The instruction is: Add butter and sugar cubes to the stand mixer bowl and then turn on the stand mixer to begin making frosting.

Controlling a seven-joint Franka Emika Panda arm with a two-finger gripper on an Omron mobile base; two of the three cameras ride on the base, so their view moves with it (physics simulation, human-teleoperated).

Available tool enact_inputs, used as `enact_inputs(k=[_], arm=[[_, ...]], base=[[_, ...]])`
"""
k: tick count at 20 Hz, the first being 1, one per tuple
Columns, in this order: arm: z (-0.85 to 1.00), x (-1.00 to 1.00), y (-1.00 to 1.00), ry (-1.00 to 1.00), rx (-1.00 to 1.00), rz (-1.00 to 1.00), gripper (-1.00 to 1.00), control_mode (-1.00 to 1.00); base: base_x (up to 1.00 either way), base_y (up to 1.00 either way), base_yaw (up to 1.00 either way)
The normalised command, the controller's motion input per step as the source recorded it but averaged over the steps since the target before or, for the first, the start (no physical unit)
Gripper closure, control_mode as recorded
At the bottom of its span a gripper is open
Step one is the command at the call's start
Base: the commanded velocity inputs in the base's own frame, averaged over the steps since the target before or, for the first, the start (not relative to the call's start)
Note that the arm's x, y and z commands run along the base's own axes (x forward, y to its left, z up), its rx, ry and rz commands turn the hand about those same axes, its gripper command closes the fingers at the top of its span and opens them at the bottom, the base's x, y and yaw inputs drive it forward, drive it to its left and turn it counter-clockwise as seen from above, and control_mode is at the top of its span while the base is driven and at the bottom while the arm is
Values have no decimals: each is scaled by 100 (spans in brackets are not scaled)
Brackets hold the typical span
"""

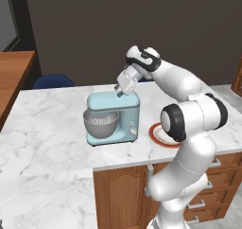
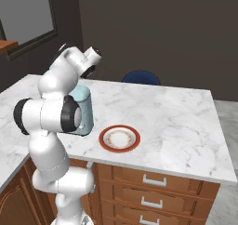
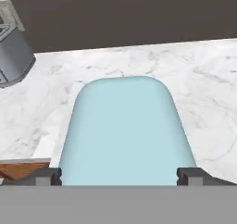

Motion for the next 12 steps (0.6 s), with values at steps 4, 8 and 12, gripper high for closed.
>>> enact_inputs(k=[4,8,12], arm=[[-97,0,58,11,-34,-13,-100,-100],[-100,0,45,11,-35,-16,-100,-100],[-100,-13,26,7,-32,-19,-100,-100]], base=[[0,0,0],[0,0,0],[0,0,0]])
